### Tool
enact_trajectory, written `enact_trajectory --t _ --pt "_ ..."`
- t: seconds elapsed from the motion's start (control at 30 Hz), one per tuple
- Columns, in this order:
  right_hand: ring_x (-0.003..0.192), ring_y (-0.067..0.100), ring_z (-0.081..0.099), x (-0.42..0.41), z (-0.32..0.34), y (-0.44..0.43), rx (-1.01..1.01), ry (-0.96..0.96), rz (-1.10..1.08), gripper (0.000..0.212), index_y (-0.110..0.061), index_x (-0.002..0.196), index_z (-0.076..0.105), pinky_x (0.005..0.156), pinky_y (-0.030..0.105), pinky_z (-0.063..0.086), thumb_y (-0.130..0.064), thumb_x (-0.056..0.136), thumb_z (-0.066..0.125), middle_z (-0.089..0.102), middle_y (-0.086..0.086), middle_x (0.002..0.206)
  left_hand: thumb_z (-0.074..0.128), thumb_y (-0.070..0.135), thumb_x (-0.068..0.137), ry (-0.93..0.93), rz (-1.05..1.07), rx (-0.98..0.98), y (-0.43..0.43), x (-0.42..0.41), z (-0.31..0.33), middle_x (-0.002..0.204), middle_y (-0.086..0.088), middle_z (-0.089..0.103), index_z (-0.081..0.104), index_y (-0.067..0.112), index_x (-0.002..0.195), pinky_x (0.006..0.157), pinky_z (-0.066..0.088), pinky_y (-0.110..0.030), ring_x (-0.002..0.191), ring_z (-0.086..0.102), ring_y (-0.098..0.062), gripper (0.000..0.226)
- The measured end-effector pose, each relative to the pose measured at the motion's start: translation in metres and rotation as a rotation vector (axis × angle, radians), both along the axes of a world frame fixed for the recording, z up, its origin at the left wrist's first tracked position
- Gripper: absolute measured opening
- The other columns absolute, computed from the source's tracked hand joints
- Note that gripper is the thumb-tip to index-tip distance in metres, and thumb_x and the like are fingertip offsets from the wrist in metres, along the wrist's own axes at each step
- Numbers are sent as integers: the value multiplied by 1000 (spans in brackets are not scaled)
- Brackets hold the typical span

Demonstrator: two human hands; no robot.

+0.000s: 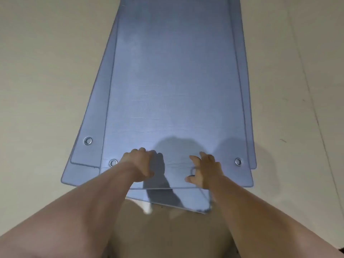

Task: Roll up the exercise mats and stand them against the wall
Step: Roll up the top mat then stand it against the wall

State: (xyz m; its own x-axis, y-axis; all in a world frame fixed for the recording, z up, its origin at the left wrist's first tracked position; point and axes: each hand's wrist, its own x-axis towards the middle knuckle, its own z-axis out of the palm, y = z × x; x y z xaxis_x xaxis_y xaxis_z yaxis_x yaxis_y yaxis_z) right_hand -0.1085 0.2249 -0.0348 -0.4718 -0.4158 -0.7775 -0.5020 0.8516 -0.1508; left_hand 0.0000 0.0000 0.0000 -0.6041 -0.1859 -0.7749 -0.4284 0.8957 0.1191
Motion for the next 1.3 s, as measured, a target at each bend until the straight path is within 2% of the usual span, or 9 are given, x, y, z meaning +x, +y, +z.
enact_trajectory --t 0.2,0.5,0.63,0.7,0.87,1.0,1.1,1.2,1.3 --pt "159 34 -18 25 -49 24 25 68 135 117 -42 164 -10 124 52 21 -66 84 71 -30 4 170 66 62 75 105 8 -97 15 19 -60 141 0 34 44 30 137 96 43 -40 122 44 -27 73" --pt "157 40 -4 33 -60 42 103 267 265 102 -41 161 -17 120 51 23 -30 96 61 -22 8 169 65 73 64 173 -170 -237 36 41 -86 151 -10 20 34 20 139 98 36 -46 121 39 -33 97" --pt "149 36 27 22 -54 40 -25 220 307 85 -33 161 26 117 45 29 -36 87 68 21 9 164 63 78 70 243 -336 -276 34 36 -86 161 -14 5 16 18 151 108 31 -51 133 35 -36 111" --pt "128 31 50 15 -51 41 -143 197 304 62 -27 137 59 103 36 43 -39 77 68 53 3 139 62 77 71 355 -395 -184 36 35 -88 161 -12 13 18 23 151 106 33 -50 131 39 -36 105" --pt "105 29 65 -1 -49 47 -264 170 228 45 -20 107 75 83 40 56 -52 78 61 70 0 116 62 78 71 364 -308 66 34 31 -88 129 1 55 45 29 142 90 41 -38 113 52 -28 88" --pt "70 22 58 -19 -38 40 -250 161 107 49 -18 74 63 65 35 46 -61 96 58 64 1 73 44 87 61 386 -123 140 21 18 -72 83 5 63 63 27 90 64 43 -31 82 60 -22 69" --pt "64 21 47 -40 -23 20 -215 19 -106 58 -16 57 52 62 35 36 -59 95 65 49 1 61 44 71 87 344 -61 61 20 8 -61 77 1 64 56 30 71 61 45 -33 76 57 -24 46" --pt "89 21 60 -58 -9 -2 -216 11 -174 36 -27 80 73 75 33 47 -62 87 73 65 -8 84 40 59 102 339 25 -24 9 -7 -55 85 3 63 65 32 79 66 39 -32 84 57 -23 44" --pt "113 24 62 -55 -2 -18 -120 227 -172 53 -27 124 68 89 35 48 -67 90 67 68 -5 122 39 59 103 253 95 -79 -4 -32 -52 90 2 61 67 22 90 73 41 -34 88 56 -23 48"
